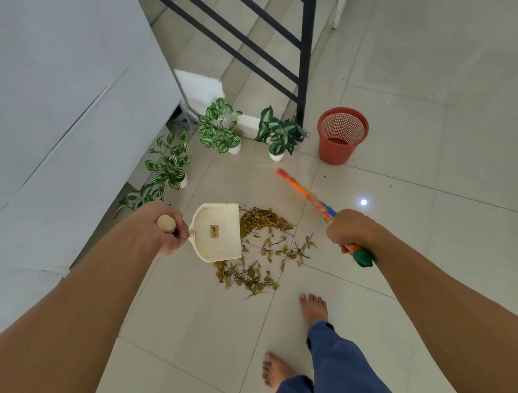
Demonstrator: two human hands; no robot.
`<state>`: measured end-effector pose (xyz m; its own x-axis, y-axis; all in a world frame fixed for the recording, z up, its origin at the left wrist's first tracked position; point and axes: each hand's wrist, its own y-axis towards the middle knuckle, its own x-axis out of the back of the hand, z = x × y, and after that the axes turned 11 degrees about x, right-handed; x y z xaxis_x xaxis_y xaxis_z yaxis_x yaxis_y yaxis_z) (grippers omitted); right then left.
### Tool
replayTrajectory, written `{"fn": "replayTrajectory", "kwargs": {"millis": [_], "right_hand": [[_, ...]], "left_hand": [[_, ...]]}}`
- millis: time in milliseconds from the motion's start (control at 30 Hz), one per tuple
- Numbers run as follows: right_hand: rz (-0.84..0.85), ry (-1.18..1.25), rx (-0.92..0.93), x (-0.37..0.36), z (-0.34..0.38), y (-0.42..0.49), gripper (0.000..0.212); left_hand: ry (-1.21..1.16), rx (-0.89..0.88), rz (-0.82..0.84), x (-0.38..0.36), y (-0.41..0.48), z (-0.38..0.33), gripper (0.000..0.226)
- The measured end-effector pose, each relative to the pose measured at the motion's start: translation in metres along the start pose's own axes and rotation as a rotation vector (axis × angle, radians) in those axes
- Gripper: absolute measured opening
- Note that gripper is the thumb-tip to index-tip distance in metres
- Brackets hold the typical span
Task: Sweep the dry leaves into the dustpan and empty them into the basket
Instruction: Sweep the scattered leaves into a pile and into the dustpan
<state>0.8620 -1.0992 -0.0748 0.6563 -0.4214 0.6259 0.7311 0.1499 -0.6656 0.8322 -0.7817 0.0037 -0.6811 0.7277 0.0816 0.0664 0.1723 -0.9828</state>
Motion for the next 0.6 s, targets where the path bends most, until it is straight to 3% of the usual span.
{"fn": "replayTrajectory", "kwargs": {"millis": [267, 500, 567, 600], "right_hand": [[0.064, 0.358, -0.089, -0.047, -0.021, -0.008, 0.014], [0.038, 0.282, -0.038, -0.048, -0.021, -0.032, 0.005], [0.016, 0.237, -0.053, -0.044, -0.020, -0.039, 0.007], [0.007, 0.216, -0.063, -0.043, -0.021, -0.043, 0.008]], "left_hand": [[-0.041, 0.034, 0.038, 0.018, 0.003, 0.017, 0.012], [-0.040, 0.002, 0.011, 0.018, 0.001, 0.011, 0.016], [0.033, 0.011, 0.035, 0.001, 0.011, 0.047, 0.020], [0.004, 0.115, 0.067, 0.008, 0.024, 0.067, 0.028]]}}
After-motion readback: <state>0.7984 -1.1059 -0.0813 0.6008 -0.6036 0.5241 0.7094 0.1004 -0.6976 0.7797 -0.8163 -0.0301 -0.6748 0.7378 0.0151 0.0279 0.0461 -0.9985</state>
